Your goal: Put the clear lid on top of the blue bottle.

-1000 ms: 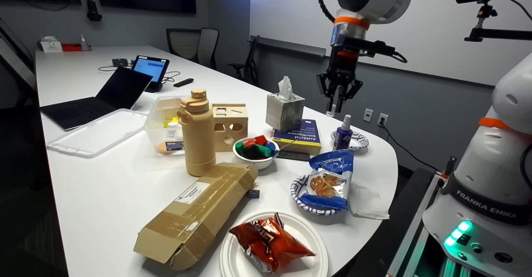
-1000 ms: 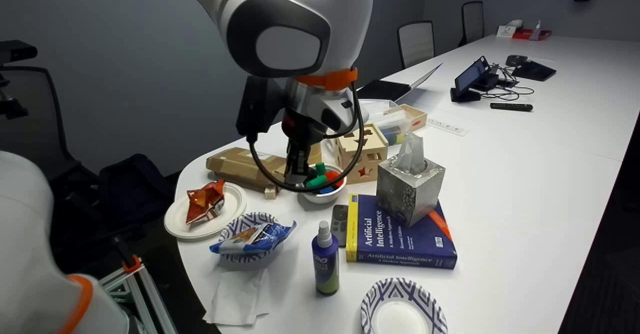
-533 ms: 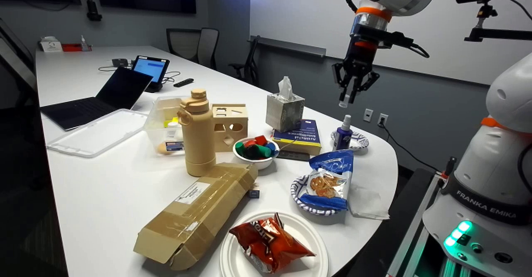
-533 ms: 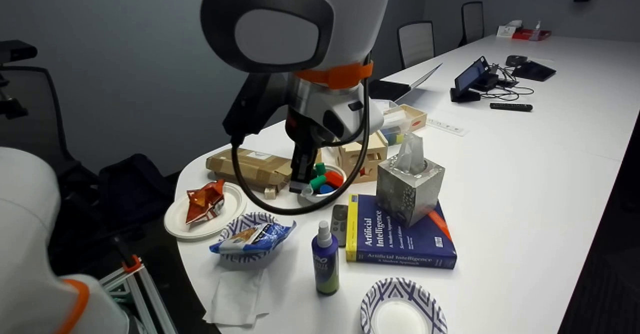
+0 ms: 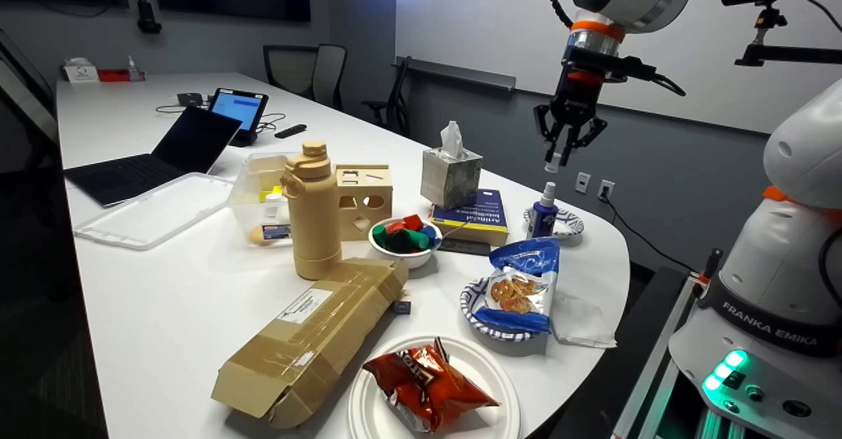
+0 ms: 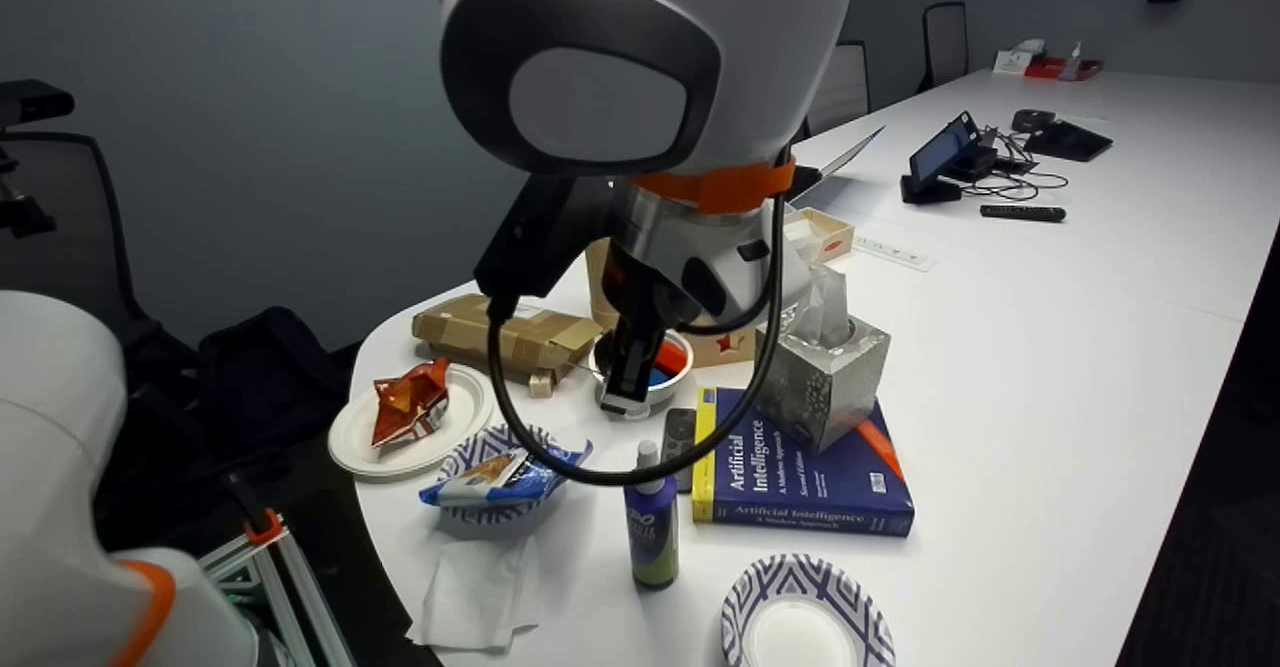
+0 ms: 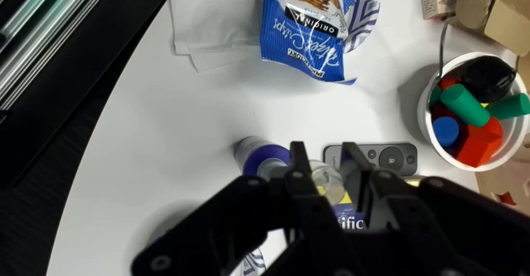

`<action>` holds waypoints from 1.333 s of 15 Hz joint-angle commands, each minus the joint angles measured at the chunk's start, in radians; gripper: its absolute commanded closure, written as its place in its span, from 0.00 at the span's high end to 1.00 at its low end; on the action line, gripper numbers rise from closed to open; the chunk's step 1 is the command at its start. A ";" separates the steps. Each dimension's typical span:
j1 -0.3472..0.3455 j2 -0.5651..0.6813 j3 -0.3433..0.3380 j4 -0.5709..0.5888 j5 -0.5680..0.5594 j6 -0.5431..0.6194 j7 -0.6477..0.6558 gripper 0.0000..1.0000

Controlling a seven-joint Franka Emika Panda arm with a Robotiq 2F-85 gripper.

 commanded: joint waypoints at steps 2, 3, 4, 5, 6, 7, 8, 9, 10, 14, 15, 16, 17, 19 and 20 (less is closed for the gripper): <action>-0.005 0.087 -0.032 0.060 -0.004 -0.007 -0.021 0.06; -0.004 0.102 -0.034 0.068 -0.005 -0.008 -0.020 0.06; -0.002 0.122 -0.039 0.079 -0.003 -0.009 -0.025 0.06; 0.002 0.137 -0.043 0.088 0.003 -0.013 -0.032 0.06; 0.005 0.150 -0.045 0.096 0.005 -0.016 -0.037 0.06; 0.007 0.160 -0.047 0.103 0.009 -0.023 -0.041 0.06; 0.008 0.172 -0.047 0.110 0.008 -0.024 -0.040 0.06; 0.008 0.182 -0.048 0.115 0.010 -0.027 -0.039 0.06; 0.010 0.191 -0.050 0.119 0.014 -0.031 -0.043 0.06; 0.011 0.206 -0.056 0.122 0.024 -0.052 -0.055 0.06; 0.010 0.205 -0.059 0.121 0.026 -0.059 -0.058 0.06; 0.008 0.200 -0.061 0.118 0.027 -0.060 -0.058 0.06; 0.008 0.198 -0.064 0.115 0.029 -0.061 -0.061 0.06; 0.008 0.196 -0.068 0.114 0.034 -0.067 -0.066 0.06; 0.008 0.197 -0.069 0.114 0.037 -0.069 -0.070 0.06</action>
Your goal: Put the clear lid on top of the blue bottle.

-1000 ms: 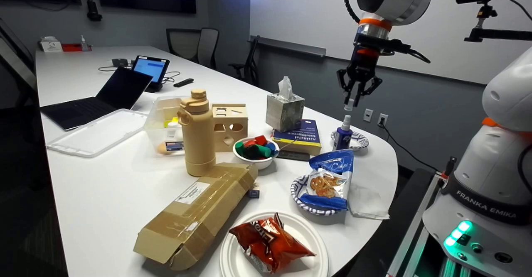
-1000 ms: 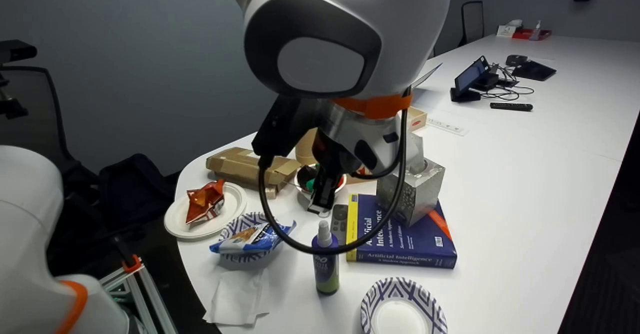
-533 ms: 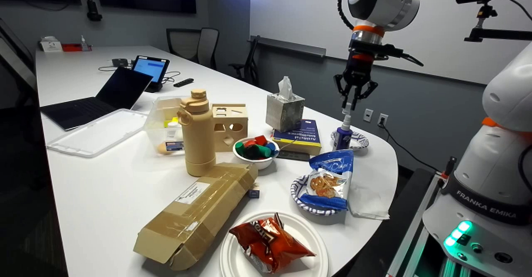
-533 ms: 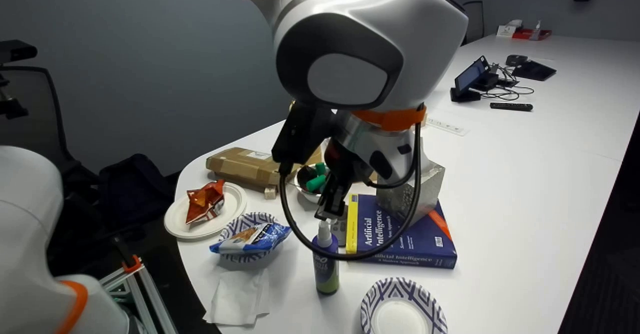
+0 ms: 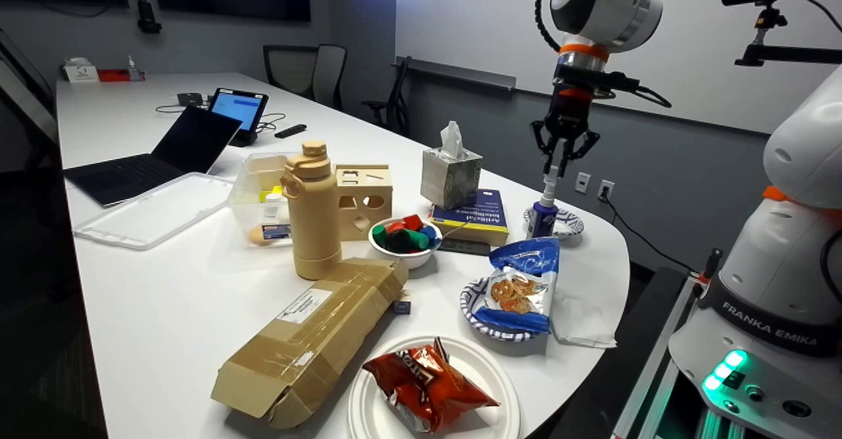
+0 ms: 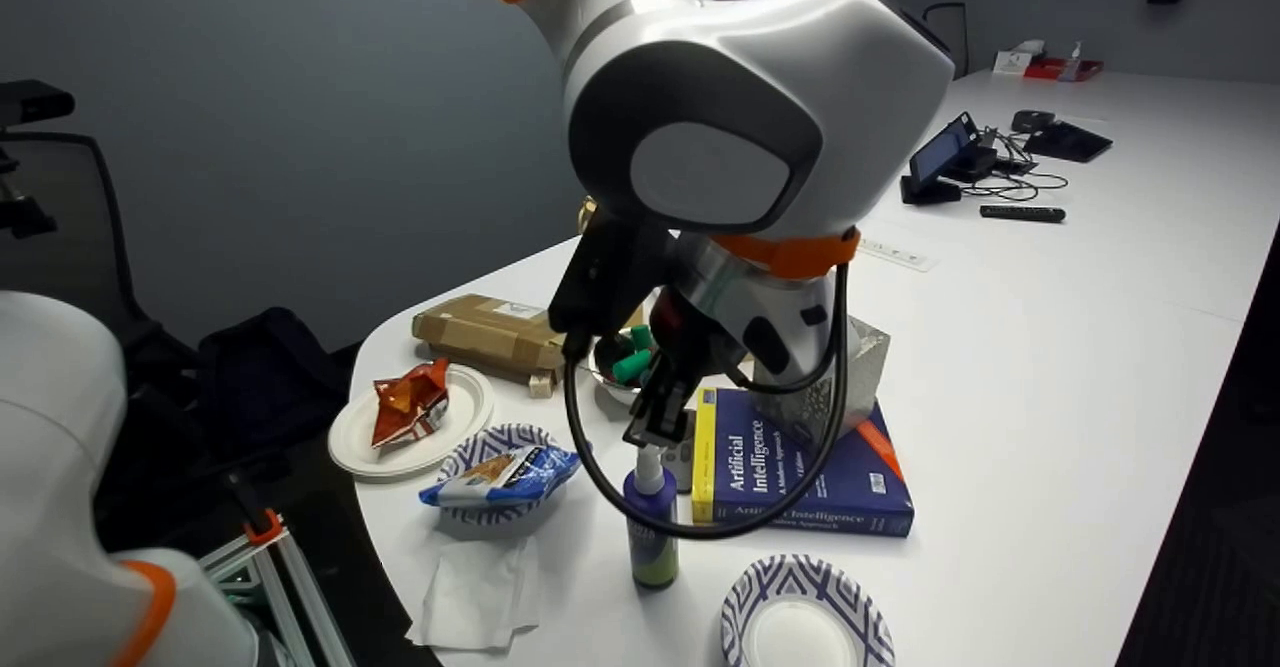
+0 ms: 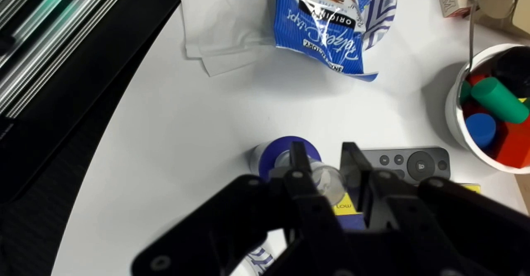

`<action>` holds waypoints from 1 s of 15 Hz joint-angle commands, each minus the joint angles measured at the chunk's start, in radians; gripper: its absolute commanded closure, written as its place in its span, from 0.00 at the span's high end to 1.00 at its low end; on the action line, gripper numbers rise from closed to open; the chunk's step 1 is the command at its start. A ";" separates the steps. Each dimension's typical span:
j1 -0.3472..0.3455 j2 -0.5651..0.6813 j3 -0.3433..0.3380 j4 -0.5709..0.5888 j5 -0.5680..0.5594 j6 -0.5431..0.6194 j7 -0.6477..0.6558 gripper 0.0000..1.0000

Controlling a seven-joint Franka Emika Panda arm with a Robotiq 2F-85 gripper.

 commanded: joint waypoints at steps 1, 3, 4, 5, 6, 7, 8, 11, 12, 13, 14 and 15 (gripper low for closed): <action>0.007 0.003 -0.017 0.014 0.024 -0.031 -0.026 0.06; 0.010 0.017 -0.016 0.021 0.027 -0.032 -0.032 0.06; 0.012 0.026 -0.015 0.026 0.027 -0.034 -0.032 0.06; 0.013 0.032 -0.014 0.029 0.027 -0.035 -0.031 0.06; 0.015 0.039 -0.013 0.031 0.026 -0.036 -0.030 0.06; 0.016 0.044 -0.011 0.034 0.025 -0.037 -0.027 0.06; 0.018 0.051 -0.011 0.036 0.025 -0.038 -0.027 0.06; 0.021 0.072 -0.009 0.048 0.020 -0.040 -0.019 0.06; 0.022 0.079 -0.008 0.053 0.016 -0.039 -0.014 0.06; 0.023 0.086 -0.008 0.057 0.013 -0.038 -0.014 0.06; 0.024 0.093 -0.007 0.061 0.009 -0.037 -0.009 0.06; 0.025 0.102 -0.006 0.066 0.008 -0.037 -0.005 0.06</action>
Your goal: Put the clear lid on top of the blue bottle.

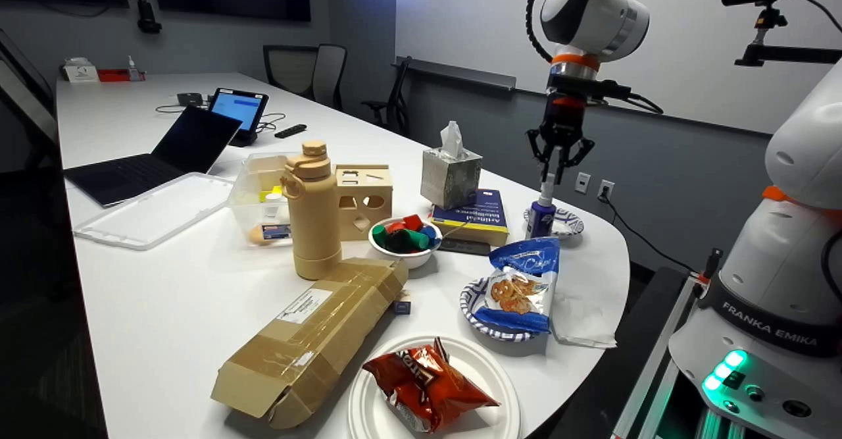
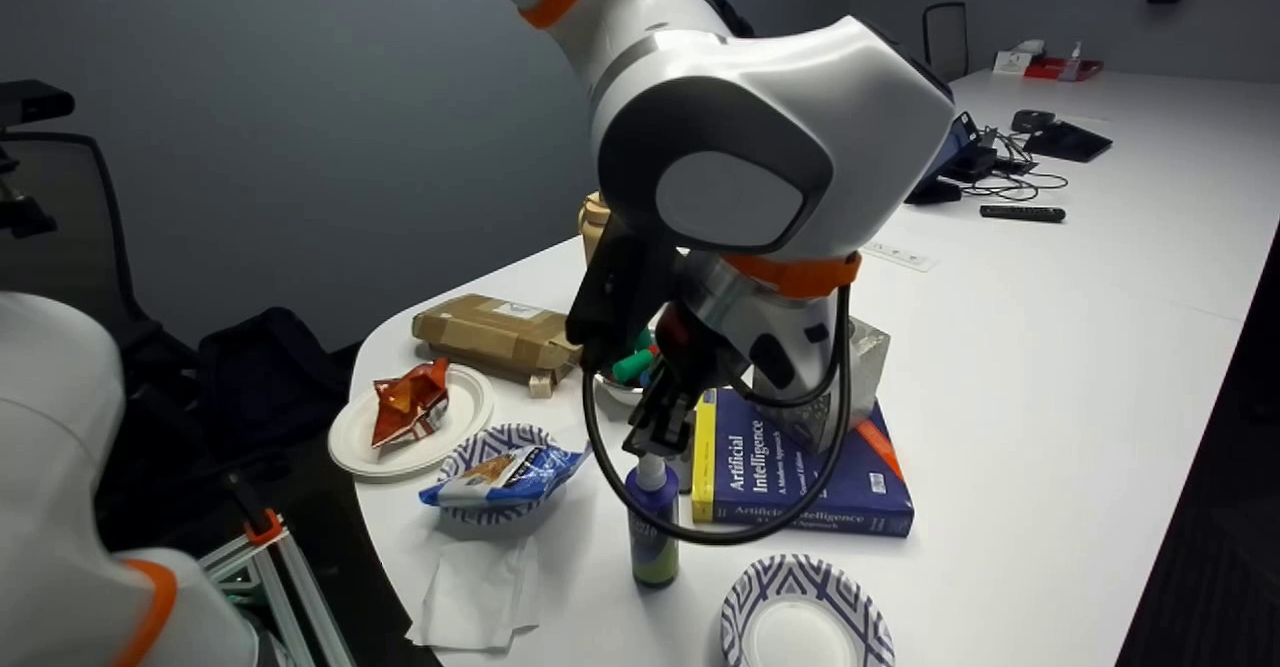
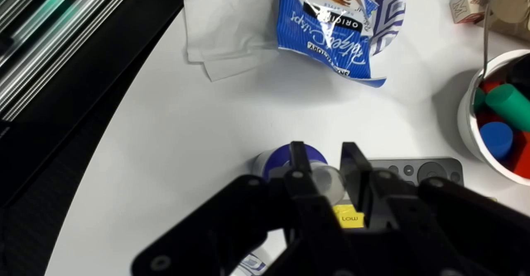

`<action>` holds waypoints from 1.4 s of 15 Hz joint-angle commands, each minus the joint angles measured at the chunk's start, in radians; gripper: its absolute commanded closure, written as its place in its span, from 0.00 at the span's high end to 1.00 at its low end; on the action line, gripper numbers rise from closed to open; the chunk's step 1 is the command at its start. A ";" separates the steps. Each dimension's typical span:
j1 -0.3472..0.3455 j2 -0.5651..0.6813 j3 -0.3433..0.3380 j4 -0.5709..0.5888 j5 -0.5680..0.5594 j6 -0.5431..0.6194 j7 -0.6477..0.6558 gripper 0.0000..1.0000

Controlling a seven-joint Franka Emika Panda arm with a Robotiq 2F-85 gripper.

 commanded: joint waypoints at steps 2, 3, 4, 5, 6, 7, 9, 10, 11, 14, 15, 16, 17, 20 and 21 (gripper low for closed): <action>0.012 0.044 -0.004 0.047 0.001 -0.034 0.007 0.06; 0.013 0.051 -0.005 0.051 0.001 -0.033 0.005 0.06; 0.015 0.057 -0.005 0.054 0.002 -0.034 0.004 0.06; 0.016 0.065 -0.005 0.058 0.004 -0.033 0.001 0.06; 0.018 0.072 -0.006 0.061 0.007 -0.034 -0.003 0.06; 0.019 0.079 -0.006 0.063 0.007 -0.034 -0.003 0.06; 0.020 0.086 -0.006 0.070 0.004 -0.037 -0.002 0.06; 0.019 0.082 -0.007 0.072 0.002 -0.041 0.000 0.51; 0.018 0.078 -0.008 0.072 -0.001 -0.043 0.002 0.52; 0.013 0.058 -0.012 0.069 -0.007 -0.056 0.001 0.73; 0.012 0.048 -0.013 0.068 -0.010 -0.061 0.002 0.81; 0.011 0.041 -0.015 0.069 -0.013 -0.067 0.004 0.88; 0.010 0.031 -0.016 0.069 -0.017 -0.074 0.007 0.96; 0.015 -0.023 -0.005 0.072 -0.038 -0.093 0.028 1.00; 0.017 -0.041 0.001 0.073 -0.047 -0.101 0.037 1.00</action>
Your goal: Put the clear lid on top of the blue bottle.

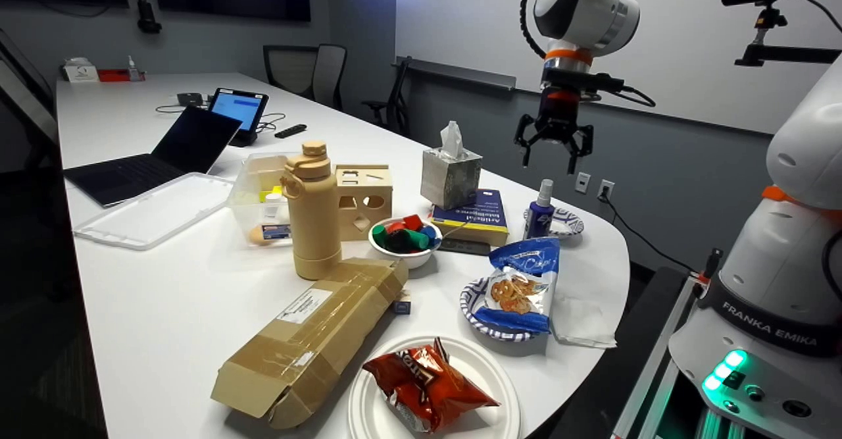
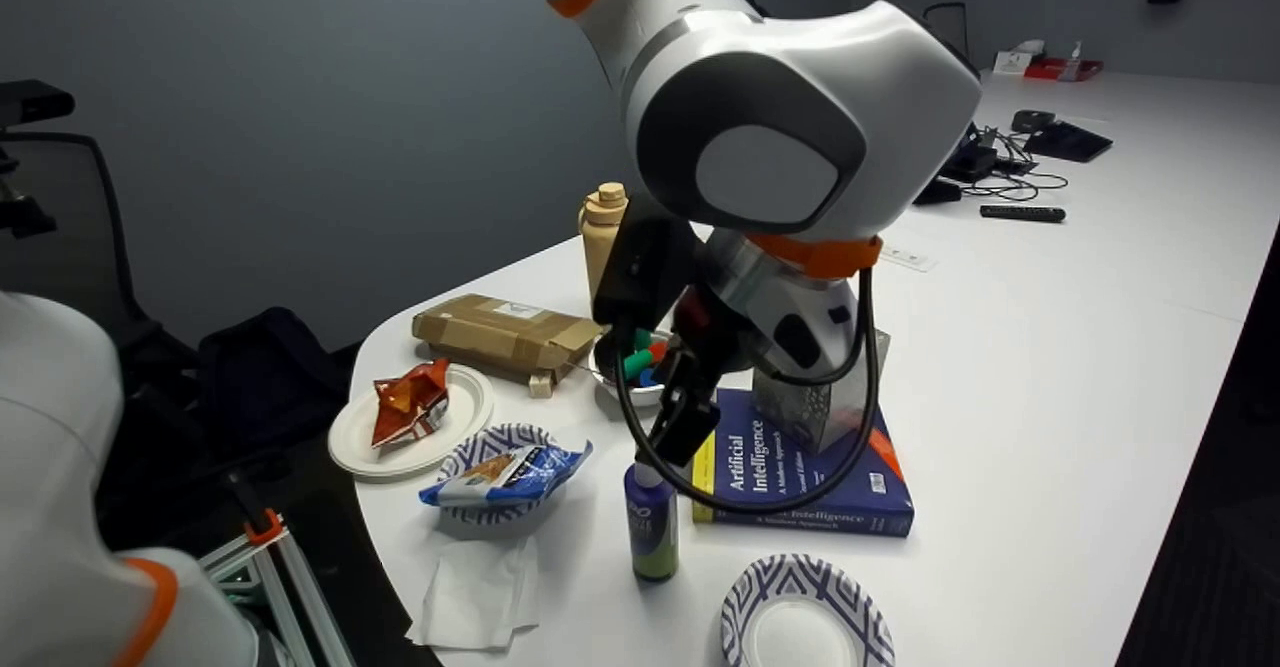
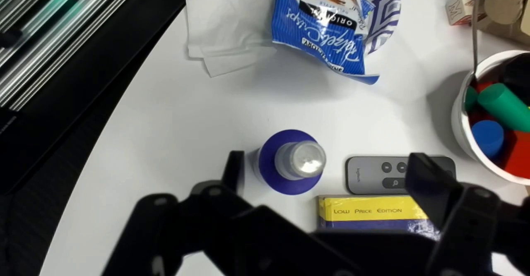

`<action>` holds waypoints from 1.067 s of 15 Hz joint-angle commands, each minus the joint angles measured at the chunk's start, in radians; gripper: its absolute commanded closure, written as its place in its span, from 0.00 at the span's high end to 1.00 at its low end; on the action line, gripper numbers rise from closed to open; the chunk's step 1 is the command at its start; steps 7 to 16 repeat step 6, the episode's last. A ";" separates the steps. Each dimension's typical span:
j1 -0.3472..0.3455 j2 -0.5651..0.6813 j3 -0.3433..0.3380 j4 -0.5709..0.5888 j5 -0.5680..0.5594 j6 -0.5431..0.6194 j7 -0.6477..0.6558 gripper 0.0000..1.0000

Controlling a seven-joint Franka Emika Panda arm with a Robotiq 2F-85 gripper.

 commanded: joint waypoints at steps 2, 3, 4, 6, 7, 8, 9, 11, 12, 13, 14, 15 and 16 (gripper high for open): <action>0.012 -0.114 0.023 0.011 -0.059 -0.060 0.048 1.00; 0.014 -0.128 0.034 0.017 -0.075 -0.064 0.057 1.00; 0.017 -0.138 0.043 0.024 -0.092 -0.066 0.054 1.00; 0.021 -0.152 0.062 0.041 -0.114 -0.077 0.062 1.00; 0.021 -0.152 0.062 0.041 -0.114 -0.077 0.062 1.00; 0.021 -0.152 0.062 0.041 -0.114 -0.077 0.062 1.00; 0.021 -0.152 0.062 0.041 -0.114 -0.077 0.062 1.00; 0.021 -0.152 0.062 0.041 -0.114 -0.077 0.062 1.00; 0.021 -0.152 0.062 0.041 -0.114 -0.077 0.062 1.00; 0.021 -0.152 0.062 0.041 -0.114 -0.077 0.062 1.00; 0.021 -0.152 0.062 0.041 -0.114 -0.077 0.062 1.00; 0.021 -0.152 0.062 0.041 -0.114 -0.077 0.062 1.00; 0.021 -0.152 0.062 0.041 -0.114 -0.077 0.062 1.00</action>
